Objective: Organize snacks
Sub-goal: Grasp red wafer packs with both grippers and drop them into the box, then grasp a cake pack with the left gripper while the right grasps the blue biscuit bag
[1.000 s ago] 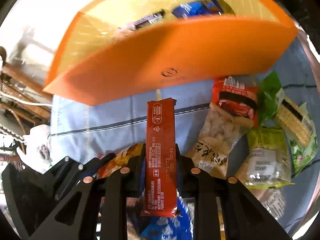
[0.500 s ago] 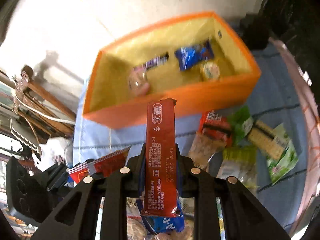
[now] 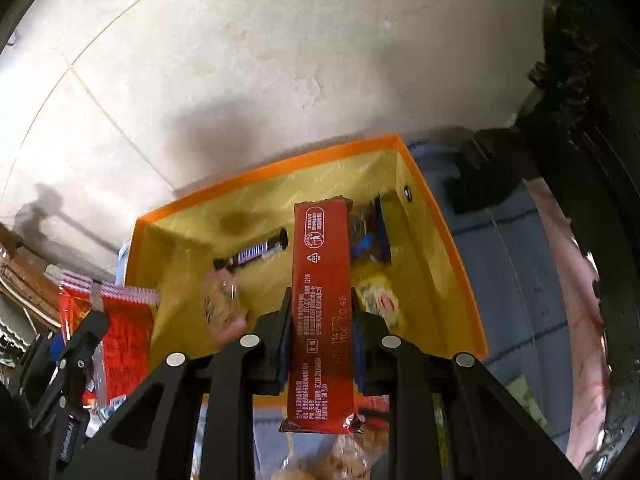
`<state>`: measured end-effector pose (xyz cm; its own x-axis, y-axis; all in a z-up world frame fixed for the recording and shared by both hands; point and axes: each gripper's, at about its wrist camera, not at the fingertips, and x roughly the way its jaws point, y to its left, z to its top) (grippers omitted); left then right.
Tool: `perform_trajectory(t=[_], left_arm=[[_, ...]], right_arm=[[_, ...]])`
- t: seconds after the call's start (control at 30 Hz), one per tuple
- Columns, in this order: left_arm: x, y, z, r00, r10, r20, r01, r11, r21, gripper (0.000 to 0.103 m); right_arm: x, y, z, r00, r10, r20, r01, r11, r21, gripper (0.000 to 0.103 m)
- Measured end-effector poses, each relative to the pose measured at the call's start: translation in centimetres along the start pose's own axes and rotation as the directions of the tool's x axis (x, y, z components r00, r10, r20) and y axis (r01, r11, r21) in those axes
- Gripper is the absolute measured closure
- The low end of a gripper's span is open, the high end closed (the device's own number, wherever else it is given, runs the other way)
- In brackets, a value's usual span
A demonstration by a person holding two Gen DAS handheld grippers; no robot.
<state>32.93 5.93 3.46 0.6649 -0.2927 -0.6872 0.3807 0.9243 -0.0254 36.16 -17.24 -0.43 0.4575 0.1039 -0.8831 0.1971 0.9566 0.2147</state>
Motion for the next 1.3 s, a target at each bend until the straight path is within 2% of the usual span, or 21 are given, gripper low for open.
perform_trajectory(t=[0.03,0.07,0.1,0.13,0.17,0.27,0.4,0.53,0.6,0.67,0.8,0.93,1.03,1.13,1.27,1.3], left_arm=[[0.5,-0.3,0.2,1.000,0.015,-0.007,-0.014,1.000,0.017,0.083],[0.7,-0.6,0.3,1.000,0.031,-0.007,-0.030,0.999,0.022,0.062],[0.8,-0.7,0.5,0.998,0.058,0.000,-0.058,0.998,0.017,0.036],[0.7,-0.7,0.6,0.996,0.090,0.026,-0.090,0.996,-0.001,0.009],[0.6,-0.7,0.7,0.994,0.096,0.052,-0.095,0.995,-0.016,0.004],[0.0,-0.3,0.8,0.995,0.069,0.073,-0.068,0.997,-0.024,0.004],[-1.5,0.3,0.0,0.993,0.090,0.072,-0.091,0.996,0.006,0.004],[-4.6,0.6,-2.5,0.993,0.101,0.062,-0.103,0.994,0.033,0.004],[-6.2,0.7,-5.0,0.992,0.117,0.053,-0.120,0.990,0.071,0.004],[-8.0,0.8,-8.4,0.990,0.130,0.051,-0.135,0.984,0.117,0.004],[-9.5,0.7,-15.5,0.986,0.165,-0.016,-0.159,0.970,0.185,0.004],[-9.7,0.7,-22.5,0.985,0.153,-0.084,-0.138,0.977,0.160,0.004],[-8.7,1.2,-25.8,0.983,0.134,-0.125,-0.117,0.984,0.137,0.004],[-7.2,1.9,-27.2,0.981,0.150,-0.125,-0.134,0.983,0.129,0.004],[-6.0,3.0,-28.1,0.986,0.101,-0.135,-0.093,0.994,0.064,0.004],[-5.5,3.2,-28.1,0.985,0.091,-0.147,-0.084,0.995,0.050,0.004]], right_arm=[[0.3,0.1,0.0,1.000,0.007,-0.006,-0.007,1.000,-0.004,0.073],[0.6,0.2,0.1,1.000,0.012,-0.013,-0.012,1.000,-0.009,0.039],[0.8,0.2,0.1,1.000,0.015,-0.012,-0.015,1.000,-0.011,0.004],[0.6,0.2,0.0,1.000,0.012,0.007,-0.012,1.000,-0.019,0.004],[0.4,0.3,-0.2,1.000,0.001,0.016,-0.001,0.999,-0.035,0.004],[-1.0,0.1,-1.2,0.999,-0.023,0.039,0.025,0.998,-0.059,0.004],[-3.9,-0.4,-3.5,1.000,0.005,0.024,-0.003,0.997,-0.072,0.004],[-6.9,-0.1,-7.9,0.997,0.079,0.013,-0.076,0.986,-0.149,0.004],[-7.7,0.2,-10.6,0.994,0.105,-0.010,-0.105,0.976,-0.190,0.004],[-7.9,0.3,-14.6,0.990,0.128,-0.059,-0.138,0.967,-0.213,0.004],[-6.1,0.5,-21.2,0.973,0.133,-0.189,-0.167,0.970,-0.176,0.004],[-4.3,1.3,-25.8,0.971,0.076,-0.226,-0.115,0.980,-0.165,0.004],[-3.4,2.1,-27.4,0.972,0.046,-0.230,-0.091,0.978,-0.188,0.004],[-2.8,2.9,-28.0,0.982,0.000,-0.188,-0.042,0.975,-0.217,0.004],[-1.7,3.1,-28.2,0.985,0.018,-0.171,-0.049,0.982,-0.182,0.004],[-1.4,3.1,-28.4,0.984,0.026,-0.177,-0.058,0.983,-0.176,0.008]])
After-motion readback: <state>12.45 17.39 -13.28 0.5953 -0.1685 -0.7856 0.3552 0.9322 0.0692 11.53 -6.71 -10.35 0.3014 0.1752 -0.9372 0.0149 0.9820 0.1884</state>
